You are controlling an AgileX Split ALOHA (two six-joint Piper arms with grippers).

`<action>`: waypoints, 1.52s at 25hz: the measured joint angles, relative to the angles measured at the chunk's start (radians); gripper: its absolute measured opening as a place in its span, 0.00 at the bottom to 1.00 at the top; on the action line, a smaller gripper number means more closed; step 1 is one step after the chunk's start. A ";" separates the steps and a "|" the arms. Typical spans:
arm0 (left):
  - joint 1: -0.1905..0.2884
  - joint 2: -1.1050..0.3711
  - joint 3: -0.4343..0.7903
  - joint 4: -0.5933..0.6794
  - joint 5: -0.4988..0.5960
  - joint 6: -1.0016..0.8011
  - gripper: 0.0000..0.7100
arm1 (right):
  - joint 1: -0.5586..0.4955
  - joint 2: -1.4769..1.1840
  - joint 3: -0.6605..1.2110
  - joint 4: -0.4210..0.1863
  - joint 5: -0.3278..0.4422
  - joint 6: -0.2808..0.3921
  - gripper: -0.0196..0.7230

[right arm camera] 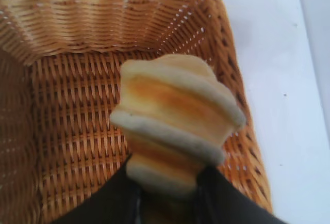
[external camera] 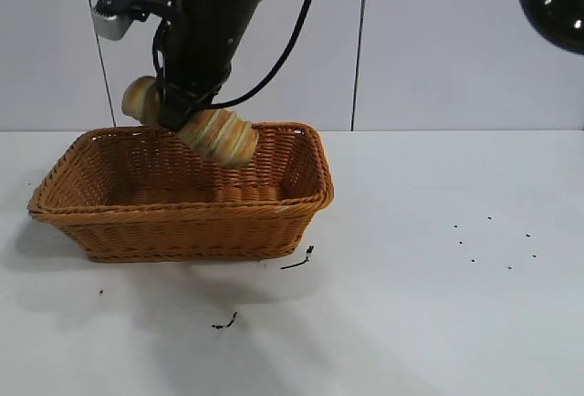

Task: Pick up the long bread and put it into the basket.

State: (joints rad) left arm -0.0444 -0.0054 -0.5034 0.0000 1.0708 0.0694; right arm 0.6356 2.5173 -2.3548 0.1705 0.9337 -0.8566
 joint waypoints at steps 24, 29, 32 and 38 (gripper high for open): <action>0.000 0.000 0.000 0.000 0.000 0.000 0.98 | -0.039 -0.125 0.000 -0.005 0.006 0.487 0.94; 0.000 0.000 0.000 0.000 0.000 0.000 0.98 | -0.106 -0.161 -0.003 -0.093 0.094 0.777 0.93; 0.000 0.000 0.000 0.000 0.000 0.000 0.98 | -0.165 -0.161 -0.007 -0.101 0.142 0.805 0.93; 0.000 0.000 0.000 0.000 0.000 0.000 0.98 | -0.352 -0.161 -0.008 -0.113 0.194 0.813 0.93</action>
State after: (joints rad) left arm -0.0444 -0.0054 -0.5034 0.0000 1.0708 0.0694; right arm 0.2838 2.3561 -2.3623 0.0571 1.1278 -0.0439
